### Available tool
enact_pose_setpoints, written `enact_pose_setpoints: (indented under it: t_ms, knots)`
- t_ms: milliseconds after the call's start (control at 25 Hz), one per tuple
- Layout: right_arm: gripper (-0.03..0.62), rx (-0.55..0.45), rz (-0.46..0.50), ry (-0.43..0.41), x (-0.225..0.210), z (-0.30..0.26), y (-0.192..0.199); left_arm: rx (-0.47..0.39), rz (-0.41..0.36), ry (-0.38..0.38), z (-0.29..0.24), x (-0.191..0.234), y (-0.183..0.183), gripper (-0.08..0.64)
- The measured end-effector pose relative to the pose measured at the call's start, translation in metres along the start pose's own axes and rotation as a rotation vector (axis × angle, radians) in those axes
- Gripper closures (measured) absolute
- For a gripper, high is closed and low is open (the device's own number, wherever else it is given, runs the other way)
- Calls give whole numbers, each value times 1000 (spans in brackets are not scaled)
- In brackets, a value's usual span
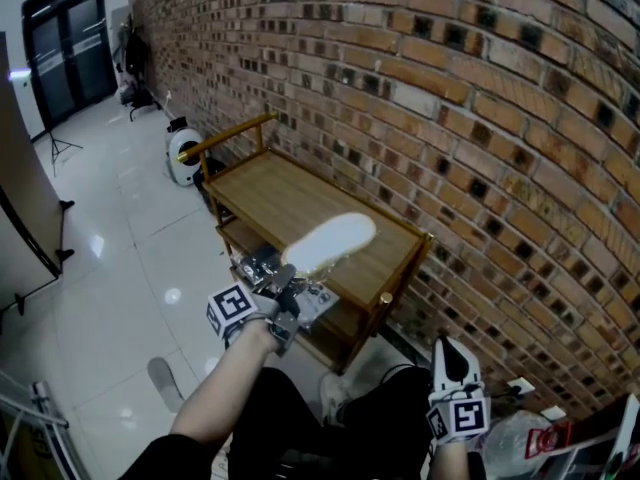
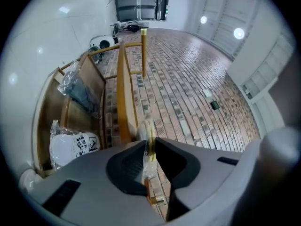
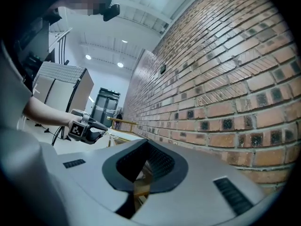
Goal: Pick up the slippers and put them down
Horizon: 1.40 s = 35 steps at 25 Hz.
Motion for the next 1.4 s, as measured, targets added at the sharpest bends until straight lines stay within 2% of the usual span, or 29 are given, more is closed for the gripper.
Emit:
enact_pose_setpoints:
  t_ms: [280, 640, 960, 1200, 1400]
  knots:
    - [583, -45, -7, -52, 19, -11, -13, -55, -60, 79, 31, -31, -19, 511]
    - [583, -114, -23, -227, 87, -41, -30, -211, -142, 179, 115, -73, -70, 511]
    - [583, -148, -19, -420, 162, -60, -46, -365, -308, 165, 210, -108, -106, 511]
    - [583, -198, -33, -597, 232, -63, -57, -524, -374, 102, 301, -119, -127, 509]
    - [583, -195, -38, -708, 277, -55, -60, -621, -400, 69, 356, -123, -132, 509]
Point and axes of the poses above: the fingertips, and each gripper's own axes: z backward along the fingers, x to its left, y out of its underside, the point moved 4 cm from there along z, backward along the fingers, and after that the axes turned 7 degrees about y, right-handed, at the moved point
